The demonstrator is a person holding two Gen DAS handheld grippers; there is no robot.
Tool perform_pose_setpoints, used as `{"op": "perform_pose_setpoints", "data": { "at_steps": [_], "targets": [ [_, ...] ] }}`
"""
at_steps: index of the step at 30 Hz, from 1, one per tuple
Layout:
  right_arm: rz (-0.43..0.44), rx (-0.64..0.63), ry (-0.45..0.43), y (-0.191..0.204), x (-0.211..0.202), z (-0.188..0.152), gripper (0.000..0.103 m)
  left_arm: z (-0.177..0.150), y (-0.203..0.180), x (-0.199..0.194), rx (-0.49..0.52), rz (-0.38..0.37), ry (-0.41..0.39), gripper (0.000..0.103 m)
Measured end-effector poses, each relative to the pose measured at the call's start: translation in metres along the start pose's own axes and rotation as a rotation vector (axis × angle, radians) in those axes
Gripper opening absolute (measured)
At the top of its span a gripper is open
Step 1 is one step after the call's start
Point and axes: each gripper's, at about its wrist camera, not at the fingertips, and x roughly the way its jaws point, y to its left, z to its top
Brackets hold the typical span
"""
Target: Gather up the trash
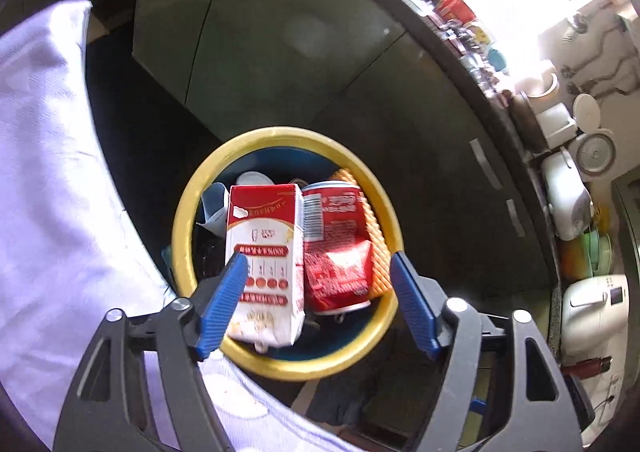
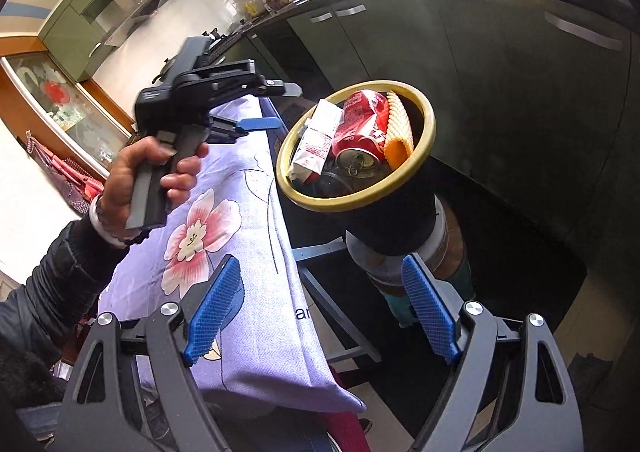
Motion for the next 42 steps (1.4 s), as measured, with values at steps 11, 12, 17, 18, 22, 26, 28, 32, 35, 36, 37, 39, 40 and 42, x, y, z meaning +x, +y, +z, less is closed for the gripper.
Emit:
{"op": "perform_pose_setpoints", "data": {
  "at_steps": [11, 12, 17, 18, 22, 26, 28, 32, 35, 36, 37, 39, 40, 42],
  "targets": [
    [-0.073, -0.143, -0.003, 0.056, 0.012, -0.02, 0.087, -0.156, -0.026, -0.168, 0.252, 0.31, -0.354, 0.096],
    [-0.083, -0.16, -0.006, 0.064, 0.014, -0.023, 0.088, -0.171, -0.022, -0.182, 0.247, 0.343, -0.383, 0.096],
    [-0.094, -0.221, -0.038, 0.097, 0.017, -0.037, 0.098, -0.239, 0.002, -0.247, 0.169, 0.506, -0.533, 0.096],
    [-0.094, -0.23, -0.046, 0.104, 0.017, -0.039, 0.098, -0.252, 0.008, -0.259, 0.15, 0.533, -0.558, 0.096],
    [-0.114, -0.291, -0.095, 0.133, 0.008, -0.046, 0.098, -0.298, 0.025, -0.305, 0.047, 0.63, -0.633, 0.096],
    [-0.18, -0.371, -0.166, 0.161, -0.006, -0.052, 0.098, -0.334, 0.038, -0.343, -0.028, 0.702, -0.712, 0.096],
    [-0.206, -0.402, -0.208, 0.173, -0.014, -0.055, 0.098, -0.344, 0.043, -0.355, -0.054, 0.72, -0.735, 0.096],
    [-0.224, -0.423, -0.251, 0.184, -0.023, -0.06, 0.098, -0.351, 0.047, -0.367, -0.062, 0.703, -0.751, 0.096],
    [-0.268, -0.439, -0.265, 0.186, -0.024, -0.062, 0.098, -0.353, 0.051, -0.367, -0.062, 0.621, -0.745, 0.096],
    [-0.277, -0.443, -0.268, 0.186, -0.025, -0.063, 0.098, -0.353, 0.051, -0.365, -0.064, 0.609, -0.741, 0.096],
    [-0.282, -0.445, -0.271, 0.186, -0.026, -0.064, 0.098, -0.353, 0.051, -0.362, -0.062, 0.611, -0.737, 0.096],
    [-0.283, -0.447, -0.275, 0.186, -0.027, -0.065, 0.098, -0.355, 0.049, -0.358, -0.051, 0.624, -0.736, 0.096],
    [-0.282, -0.449, -0.279, 0.186, -0.028, -0.065, 0.098, -0.356, 0.048, -0.357, -0.047, 0.631, -0.735, 0.096],
    [-0.28, -0.449, -0.287, 0.185, -0.03, -0.065, 0.098, -0.358, 0.045, -0.355, -0.042, 0.651, -0.736, 0.096]
  ]
}}
